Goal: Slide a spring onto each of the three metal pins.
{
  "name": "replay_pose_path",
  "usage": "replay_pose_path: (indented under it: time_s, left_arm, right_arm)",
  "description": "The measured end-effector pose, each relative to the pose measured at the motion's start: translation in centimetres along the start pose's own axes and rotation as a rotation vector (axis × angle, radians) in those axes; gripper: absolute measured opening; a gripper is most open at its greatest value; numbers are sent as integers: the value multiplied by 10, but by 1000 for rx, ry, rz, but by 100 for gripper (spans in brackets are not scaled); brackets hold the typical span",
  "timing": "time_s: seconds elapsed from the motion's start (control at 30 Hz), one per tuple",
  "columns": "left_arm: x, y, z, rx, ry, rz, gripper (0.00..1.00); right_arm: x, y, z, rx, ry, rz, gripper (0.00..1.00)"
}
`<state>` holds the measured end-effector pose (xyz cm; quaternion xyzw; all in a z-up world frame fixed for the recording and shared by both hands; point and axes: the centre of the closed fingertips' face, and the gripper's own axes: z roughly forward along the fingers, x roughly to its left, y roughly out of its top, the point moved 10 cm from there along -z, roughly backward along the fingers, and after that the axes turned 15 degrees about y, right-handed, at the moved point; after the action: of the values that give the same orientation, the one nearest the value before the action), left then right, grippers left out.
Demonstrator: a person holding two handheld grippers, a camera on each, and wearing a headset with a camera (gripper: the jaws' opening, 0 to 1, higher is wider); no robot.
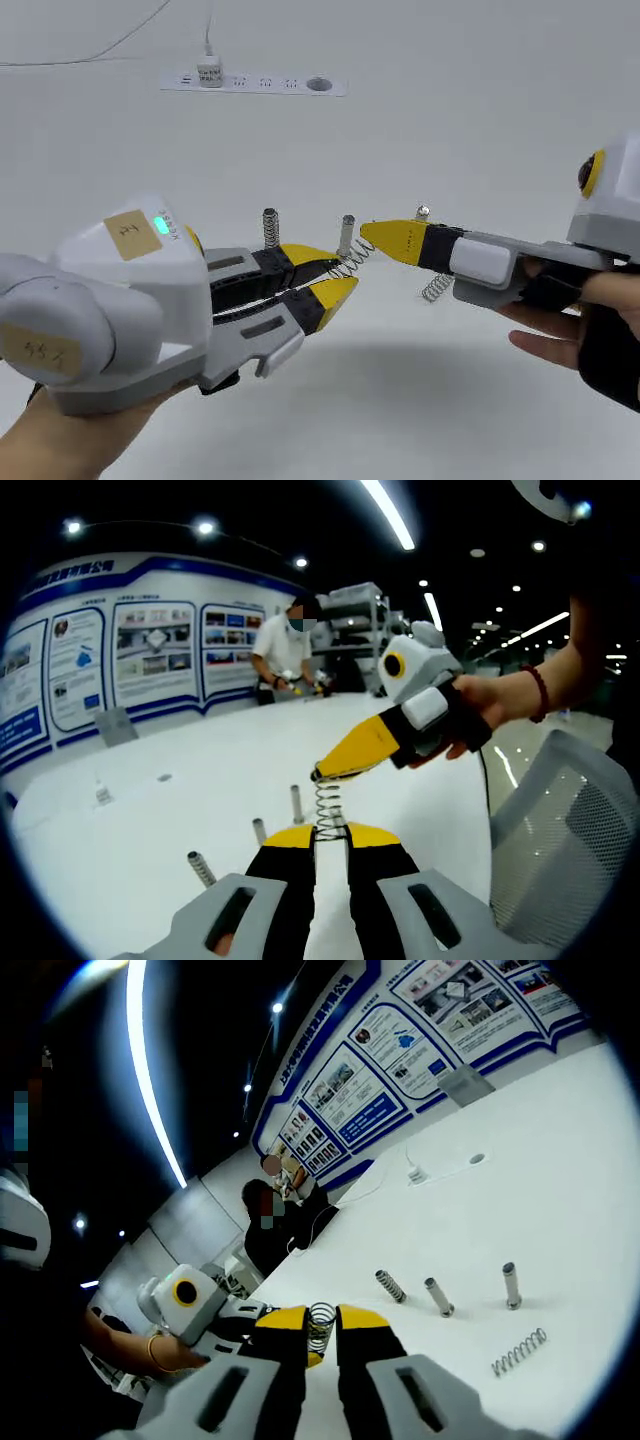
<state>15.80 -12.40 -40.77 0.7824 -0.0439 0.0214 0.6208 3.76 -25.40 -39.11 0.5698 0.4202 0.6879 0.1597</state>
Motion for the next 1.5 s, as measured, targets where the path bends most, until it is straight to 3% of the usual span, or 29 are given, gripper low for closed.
replay_pose_path:
  time_s: [0.23,0.47,0.9,1.0,1.5]
  left_arm:
    - [1,-1,0,29,10,-21,12]
    - [1,-9,1,86,23,-17,22]
    - [1,-23,1,158,67,-88,36]
    - [1,-25,0,158,76,-94,37]
    - [0,-35,2,193,82,-123,50]
  right_arm:
    - [1,2,1,14,-12,-44,11]
    - [-1,8,0,30,-50,-120,11]
    - [-18,26,8,65,-135,-257,11]
    - [-23,32,11,74,-152,-282,11]
    - [-43,39,28,226,-244,-477,11]
